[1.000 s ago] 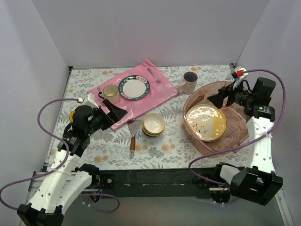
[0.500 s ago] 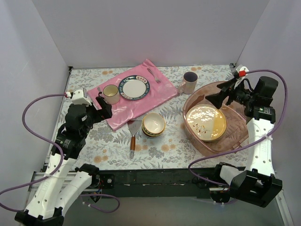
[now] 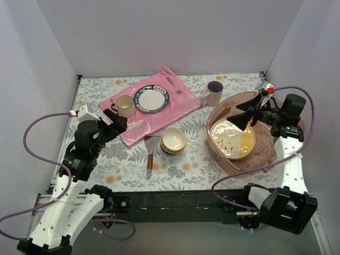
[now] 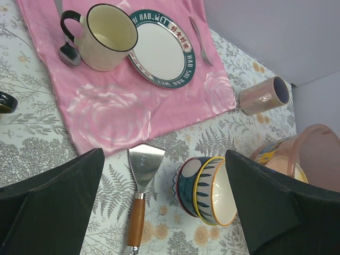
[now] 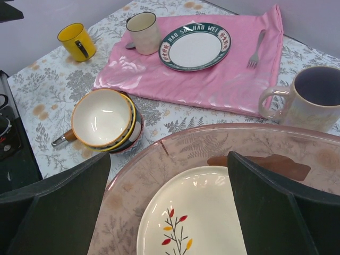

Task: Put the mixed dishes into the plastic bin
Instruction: Pick up the bowl from the center of the board.

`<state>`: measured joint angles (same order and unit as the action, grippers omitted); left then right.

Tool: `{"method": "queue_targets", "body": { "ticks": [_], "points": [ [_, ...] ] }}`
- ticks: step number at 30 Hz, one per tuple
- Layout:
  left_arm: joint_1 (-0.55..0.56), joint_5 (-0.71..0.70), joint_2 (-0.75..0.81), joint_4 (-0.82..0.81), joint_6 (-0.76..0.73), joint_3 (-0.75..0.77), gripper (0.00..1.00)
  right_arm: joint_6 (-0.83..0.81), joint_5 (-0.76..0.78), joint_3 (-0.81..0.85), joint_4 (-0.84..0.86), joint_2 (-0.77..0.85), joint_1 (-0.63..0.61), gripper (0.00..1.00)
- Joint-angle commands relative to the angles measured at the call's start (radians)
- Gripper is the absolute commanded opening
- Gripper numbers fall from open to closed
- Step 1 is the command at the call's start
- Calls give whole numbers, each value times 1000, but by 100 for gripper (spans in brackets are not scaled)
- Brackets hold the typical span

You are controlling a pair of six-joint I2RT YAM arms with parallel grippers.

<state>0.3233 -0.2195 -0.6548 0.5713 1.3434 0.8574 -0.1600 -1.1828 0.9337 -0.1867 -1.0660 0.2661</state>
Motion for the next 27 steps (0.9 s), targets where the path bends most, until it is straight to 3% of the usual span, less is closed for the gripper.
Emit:
{"method": "queue_targets", "body": {
  "ticks": [1,6,10,11,15,19,22,24,27],
  "points": [
    [-6,54,-20,-34,60,-17,98,-18,-40,-16,49,47,-4,98],
    [-13,132,-91,-48,97,-9,98,-42,-43,-22,29,54,-4,98],
    [-17,397,-158,-158,92,-40,98,-52,-47,-35,30,57,-4,98],
    [-17,534,-186,-172,103,-53,98,-50,-49,-39,32,57,-4,98],
    [-15,729,-333,-203,112,-44,98,-50,-54,-49,29,60,-4,98],
    [48,678,-426,-173,103,-12,94,-50,-54,-50,29,63,-4,98],
    [138,510,-474,-72,74,61,91,-52,-54,-52,29,61,-4,98],
    [170,456,-514,-36,66,94,78,-52,-54,-52,29,60,-5,98],
    [217,361,-558,22,62,120,72,-53,-52,-53,27,60,-5,98]
  ]
}}
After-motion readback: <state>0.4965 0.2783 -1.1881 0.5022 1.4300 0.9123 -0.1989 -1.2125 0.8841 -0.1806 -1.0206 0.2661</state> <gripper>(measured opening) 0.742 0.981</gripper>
